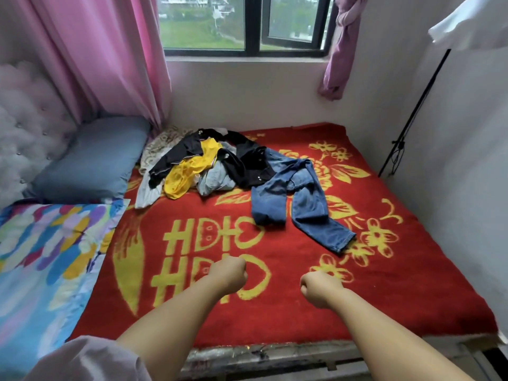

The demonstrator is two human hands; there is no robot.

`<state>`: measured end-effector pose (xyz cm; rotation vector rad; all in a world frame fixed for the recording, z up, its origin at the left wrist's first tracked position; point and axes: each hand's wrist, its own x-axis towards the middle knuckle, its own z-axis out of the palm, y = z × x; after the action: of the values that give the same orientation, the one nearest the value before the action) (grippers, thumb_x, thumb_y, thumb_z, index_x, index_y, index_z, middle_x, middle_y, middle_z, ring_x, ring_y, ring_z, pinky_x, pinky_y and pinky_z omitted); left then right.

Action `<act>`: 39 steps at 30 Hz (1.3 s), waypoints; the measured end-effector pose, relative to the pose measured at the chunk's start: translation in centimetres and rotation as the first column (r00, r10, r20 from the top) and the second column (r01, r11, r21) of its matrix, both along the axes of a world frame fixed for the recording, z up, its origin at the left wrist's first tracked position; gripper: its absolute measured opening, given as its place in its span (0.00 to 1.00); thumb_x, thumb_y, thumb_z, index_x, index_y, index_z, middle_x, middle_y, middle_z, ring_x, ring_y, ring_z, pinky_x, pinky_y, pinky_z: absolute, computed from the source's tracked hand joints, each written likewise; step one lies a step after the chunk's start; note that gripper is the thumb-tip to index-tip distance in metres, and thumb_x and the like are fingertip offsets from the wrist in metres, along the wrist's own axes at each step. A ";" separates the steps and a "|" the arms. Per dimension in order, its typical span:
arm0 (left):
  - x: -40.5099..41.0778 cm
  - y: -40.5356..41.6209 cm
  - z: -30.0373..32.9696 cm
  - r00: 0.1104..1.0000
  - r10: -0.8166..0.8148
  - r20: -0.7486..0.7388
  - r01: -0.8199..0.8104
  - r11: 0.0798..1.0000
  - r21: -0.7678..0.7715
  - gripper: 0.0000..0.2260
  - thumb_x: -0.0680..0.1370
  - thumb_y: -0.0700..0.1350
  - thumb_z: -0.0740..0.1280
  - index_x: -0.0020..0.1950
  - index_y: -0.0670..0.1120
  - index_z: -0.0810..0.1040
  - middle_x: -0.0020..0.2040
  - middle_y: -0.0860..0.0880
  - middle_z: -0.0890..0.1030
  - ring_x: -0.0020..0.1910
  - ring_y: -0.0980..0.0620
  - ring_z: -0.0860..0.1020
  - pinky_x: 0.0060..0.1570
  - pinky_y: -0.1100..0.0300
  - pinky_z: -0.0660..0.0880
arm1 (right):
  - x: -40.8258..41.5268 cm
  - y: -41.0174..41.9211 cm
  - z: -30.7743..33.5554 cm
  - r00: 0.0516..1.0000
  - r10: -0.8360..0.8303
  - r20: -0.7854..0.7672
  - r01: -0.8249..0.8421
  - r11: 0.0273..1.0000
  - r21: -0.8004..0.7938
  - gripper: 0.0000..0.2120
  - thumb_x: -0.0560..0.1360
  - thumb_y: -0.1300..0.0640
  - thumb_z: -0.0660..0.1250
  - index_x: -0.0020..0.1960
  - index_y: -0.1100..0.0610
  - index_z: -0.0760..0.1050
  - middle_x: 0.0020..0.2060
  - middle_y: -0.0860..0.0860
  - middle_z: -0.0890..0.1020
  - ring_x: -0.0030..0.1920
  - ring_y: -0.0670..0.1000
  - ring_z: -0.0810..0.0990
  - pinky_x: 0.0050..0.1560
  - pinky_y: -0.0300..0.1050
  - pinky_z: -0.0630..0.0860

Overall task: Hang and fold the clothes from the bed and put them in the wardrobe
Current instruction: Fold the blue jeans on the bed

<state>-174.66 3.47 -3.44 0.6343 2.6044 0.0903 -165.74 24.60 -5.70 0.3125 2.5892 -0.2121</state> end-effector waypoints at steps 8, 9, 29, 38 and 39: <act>-8.9 3.4 -6.0 0.991 0.060 0.121 -0.056 0.998 -0.036 0.13 0.81 0.44 0.54 0.56 0.46 0.77 0.51 0.49 0.80 0.45 0.49 0.78 0.41 0.55 0.75 | -10.5 4.8 -5.7 0.995 0.042 0.094 -0.036 0.997 -0.068 0.16 0.78 0.55 0.54 0.59 0.54 0.77 0.59 0.54 0.80 0.58 0.57 0.78 0.56 0.46 0.75; -10.2 4.2 -6.9 0.987 0.092 0.133 -0.088 0.996 -0.035 0.13 0.80 0.44 0.54 0.56 0.46 0.77 0.51 0.49 0.80 0.44 0.49 0.78 0.40 0.56 0.74 | -12.0 5.8 -6.4 0.994 0.053 0.101 -0.045 0.996 -0.078 0.16 0.78 0.56 0.54 0.59 0.54 0.77 0.59 0.54 0.80 0.58 0.57 0.78 0.56 0.46 0.75; -37.5 22.7 -33.7 0.653 0.707 0.273 -0.741 0.520 0.425 0.31 0.79 0.51 0.65 0.75 0.39 0.56 0.70 0.36 0.67 0.69 0.38 0.66 0.66 0.49 0.63 | -36.7 27.6 -30.5 0.702 -0.532 -0.473 0.525 0.836 -0.162 0.38 0.77 0.49 0.65 0.78 0.56 0.48 0.77 0.60 0.53 0.76 0.59 0.53 0.74 0.58 0.54; -33.0 21.7 -33.2 0.755 0.585 0.297 -0.650 0.607 0.458 0.11 0.81 0.46 0.60 0.58 0.40 0.73 0.55 0.39 0.79 0.56 0.39 0.76 0.52 0.50 0.71 | -32.3 24.3 -31.8 0.862 -0.494 -0.114 0.486 0.869 -0.092 0.11 0.78 0.59 0.57 0.52 0.60 0.77 0.54 0.61 0.81 0.56 0.62 0.78 0.52 0.50 0.73; -31.9 20.9 -32.5 0.766 0.575 0.286 -0.640 0.643 0.422 0.12 0.81 0.46 0.60 0.60 0.41 0.73 0.56 0.39 0.79 0.57 0.38 0.76 0.53 0.50 0.71 | -31.1 22.4 -31.4 0.871 -0.482 -0.094 0.473 0.875 -0.102 0.11 0.78 0.58 0.56 0.50 0.57 0.77 0.52 0.60 0.82 0.55 0.62 0.78 0.51 0.49 0.73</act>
<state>-206.56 24.36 -35.95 -0.1487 2.5490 1.0179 -196.81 47.05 -37.07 0.9405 2.5638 -0.5167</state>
